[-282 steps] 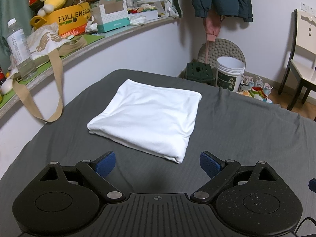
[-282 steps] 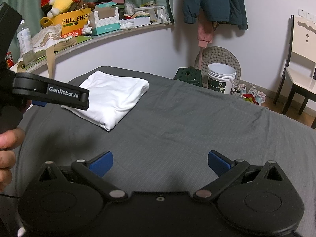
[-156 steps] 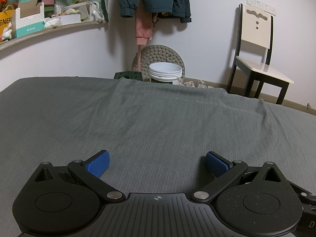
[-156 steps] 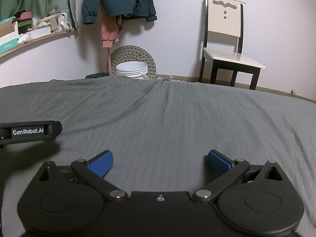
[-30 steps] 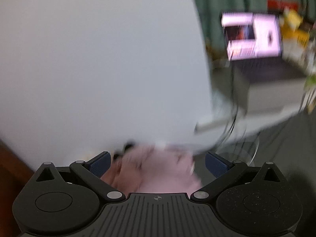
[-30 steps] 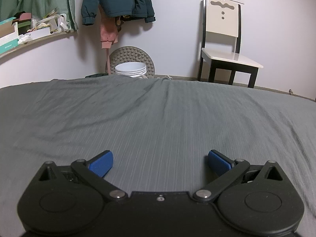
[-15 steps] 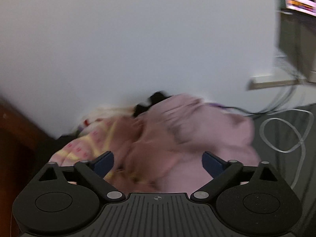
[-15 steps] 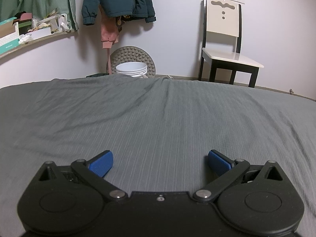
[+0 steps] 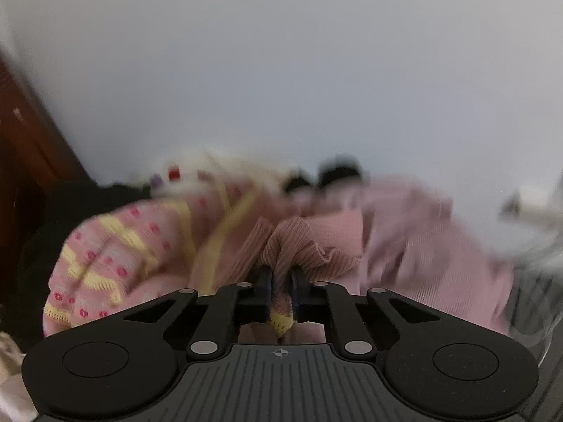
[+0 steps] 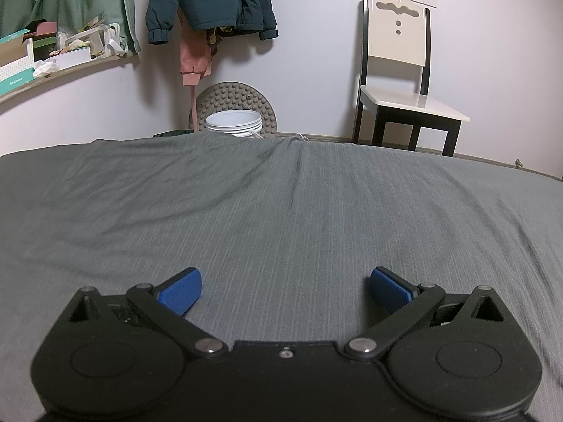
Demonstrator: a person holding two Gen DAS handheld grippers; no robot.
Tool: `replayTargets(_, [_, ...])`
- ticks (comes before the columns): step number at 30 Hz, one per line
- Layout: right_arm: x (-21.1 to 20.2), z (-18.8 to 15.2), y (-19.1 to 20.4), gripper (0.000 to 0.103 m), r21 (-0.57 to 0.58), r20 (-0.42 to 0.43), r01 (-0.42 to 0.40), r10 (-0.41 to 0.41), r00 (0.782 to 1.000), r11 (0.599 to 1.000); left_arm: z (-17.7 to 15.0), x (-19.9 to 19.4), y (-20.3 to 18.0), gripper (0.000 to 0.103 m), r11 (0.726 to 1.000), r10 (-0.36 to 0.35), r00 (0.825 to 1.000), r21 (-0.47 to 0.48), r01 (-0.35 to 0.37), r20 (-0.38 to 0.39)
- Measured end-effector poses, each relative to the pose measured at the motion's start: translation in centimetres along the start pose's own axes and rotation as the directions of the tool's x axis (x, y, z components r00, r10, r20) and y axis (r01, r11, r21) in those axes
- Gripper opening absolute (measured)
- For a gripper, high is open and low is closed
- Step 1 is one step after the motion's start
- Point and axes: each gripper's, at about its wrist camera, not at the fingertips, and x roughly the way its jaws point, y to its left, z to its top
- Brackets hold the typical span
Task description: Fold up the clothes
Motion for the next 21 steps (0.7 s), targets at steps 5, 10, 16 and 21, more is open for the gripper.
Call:
replayTargets(5, [0.0, 0.0, -0.1, 0.103, -0.001, 0.000, 0.001, -0.001, 1.000, 1.000, 2.8, -8.4, 1.9, 0.006, 0.958, -0.192, 0.927, -0.142, 0.248, 0.323])
replayTargets(10, [0.0, 0.0, 0.1, 0.103, -0.002, -0.001, 0.002, -0.002, 1.000, 1.000, 5.4, -17.6, -0.4, 0.000, 0.910, -0.355, 0.787, -0.008, 0.415, 0.505])
replayTargets(16, [0.0, 0.1, 0.2, 0.103, -0.001, -0.001, 0.002, -0.002, 1.000, 1.000, 7.8, -29.4, -11.0, 0.000, 0.731, -0.667, 0.479, 0.374, 0.571, 0.571])
replayTargets(21, [-0.1, 0.1, -0.1, 0.103, 0.009, 0.001, -0.007, 0.007, 1.000, 1.000, 7.8, -35.2, -21.4, 0.000, 0.680, -0.727, 0.521, 0.577, 0.452, 0.447])
